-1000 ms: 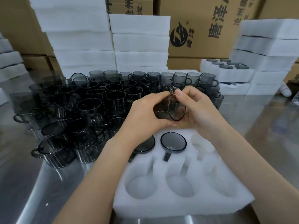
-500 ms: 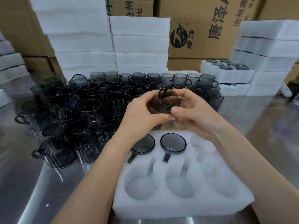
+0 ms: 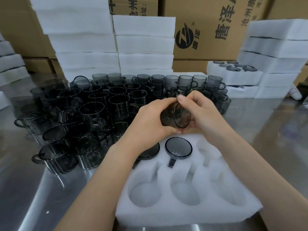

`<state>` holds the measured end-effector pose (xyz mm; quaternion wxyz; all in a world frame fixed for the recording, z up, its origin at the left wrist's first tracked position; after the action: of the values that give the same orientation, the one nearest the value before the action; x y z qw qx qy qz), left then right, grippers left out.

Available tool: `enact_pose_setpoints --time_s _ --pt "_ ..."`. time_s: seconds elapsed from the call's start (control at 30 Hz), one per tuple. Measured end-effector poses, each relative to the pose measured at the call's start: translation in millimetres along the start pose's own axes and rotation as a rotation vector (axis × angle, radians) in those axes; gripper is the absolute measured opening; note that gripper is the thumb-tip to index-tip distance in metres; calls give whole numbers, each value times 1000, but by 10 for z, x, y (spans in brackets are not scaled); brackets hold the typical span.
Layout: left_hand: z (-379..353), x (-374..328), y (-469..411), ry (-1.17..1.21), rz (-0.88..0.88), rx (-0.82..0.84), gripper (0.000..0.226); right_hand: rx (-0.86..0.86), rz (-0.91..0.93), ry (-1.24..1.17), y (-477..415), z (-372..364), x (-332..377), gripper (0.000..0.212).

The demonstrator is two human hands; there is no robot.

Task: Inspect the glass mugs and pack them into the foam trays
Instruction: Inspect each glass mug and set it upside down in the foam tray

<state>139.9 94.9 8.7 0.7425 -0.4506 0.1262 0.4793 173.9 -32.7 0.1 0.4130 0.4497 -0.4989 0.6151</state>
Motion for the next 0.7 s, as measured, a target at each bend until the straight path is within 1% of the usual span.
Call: enact_pose_setpoints --time_s 0.07,0.17,0.27,0.33,0.4,0.47,0.5,0.6,0.67,0.7 --pt "21 5 6 33 12 -24 74 -8 -2 -32 2 11 9 27" --pt "62 66 17 87 86 -80 75 68 34 -67 17 -43 51 17" --pt "65 89 20 136 103 -81 70 124 86 -74 -16 -48 73 18" --pt "53 82 21 158 103 -62 66 168 72 -153 -30 -52 66 21" --pt "59 81 13 194 97 -60 72 186 31 -287 -43 -36 46 19" --pt "62 96 5 247 108 -57 81 162 35 -364 -61 -5 44 14" --pt "63 100 1 275 127 -53 78 141 51 -387 -67 12 50 14" --pt "77 109 -10 420 202 -39 49 79 115 -465 -83 68 72 16" --pt "52 109 -9 632 301 11 31 61 155 -492 -87 87 100 16" --pt "25 108 -5 727 352 44 27 55 174 -487 -83 89 114 14"
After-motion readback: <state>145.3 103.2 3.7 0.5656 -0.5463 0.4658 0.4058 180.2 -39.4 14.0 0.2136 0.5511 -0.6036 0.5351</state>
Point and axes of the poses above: each hand's wrist, its own y-axis away from the middle knuckle, its own z-axis out of the back of the hand, x = y × z, the point moved 8 cm from there along -y, towards the middle knuckle, and after that the axes turned 4 degrees about -x, right-handed, at the moved point
